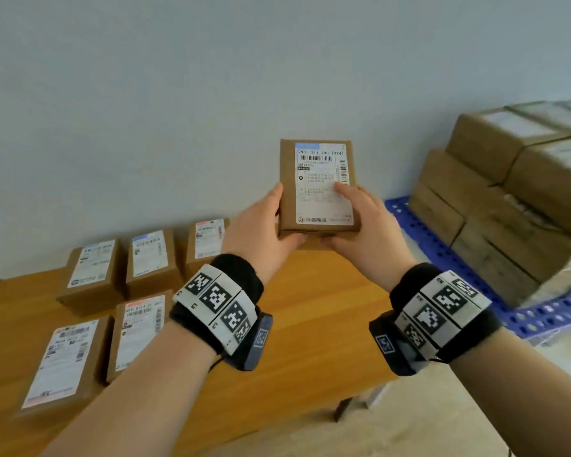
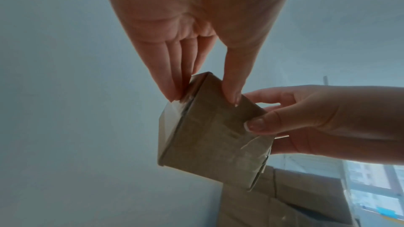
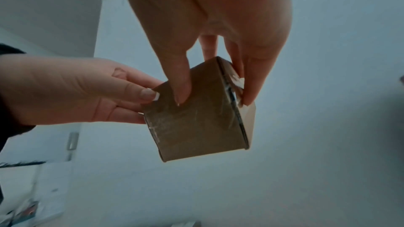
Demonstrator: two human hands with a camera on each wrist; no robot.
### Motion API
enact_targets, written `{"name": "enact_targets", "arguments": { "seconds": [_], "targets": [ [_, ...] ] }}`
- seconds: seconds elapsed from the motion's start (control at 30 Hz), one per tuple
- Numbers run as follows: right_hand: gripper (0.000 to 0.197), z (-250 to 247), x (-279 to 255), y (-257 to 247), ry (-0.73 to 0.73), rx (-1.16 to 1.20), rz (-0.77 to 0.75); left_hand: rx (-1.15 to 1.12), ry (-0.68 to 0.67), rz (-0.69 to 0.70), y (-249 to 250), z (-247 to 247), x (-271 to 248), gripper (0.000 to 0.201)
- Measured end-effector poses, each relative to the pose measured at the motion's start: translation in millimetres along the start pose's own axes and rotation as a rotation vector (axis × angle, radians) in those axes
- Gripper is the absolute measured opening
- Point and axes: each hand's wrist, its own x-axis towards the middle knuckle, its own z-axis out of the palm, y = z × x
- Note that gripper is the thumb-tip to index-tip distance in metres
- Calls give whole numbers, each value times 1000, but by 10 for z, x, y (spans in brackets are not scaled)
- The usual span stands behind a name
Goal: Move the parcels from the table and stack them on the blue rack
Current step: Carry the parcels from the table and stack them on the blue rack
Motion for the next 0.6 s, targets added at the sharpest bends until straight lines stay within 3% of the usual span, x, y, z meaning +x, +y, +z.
{"name": "enact_targets", "arguments": {
  "seconds": [0.3,0.6],
  "targets": [
    [74,-2115,-175,726,192,20,-102,-117,81,247,2047,543,376,80],
    [75,-3548,-3,1491,246,-44,-58,-288,-11,371,3423,1123,1033,62]
  ]
}}
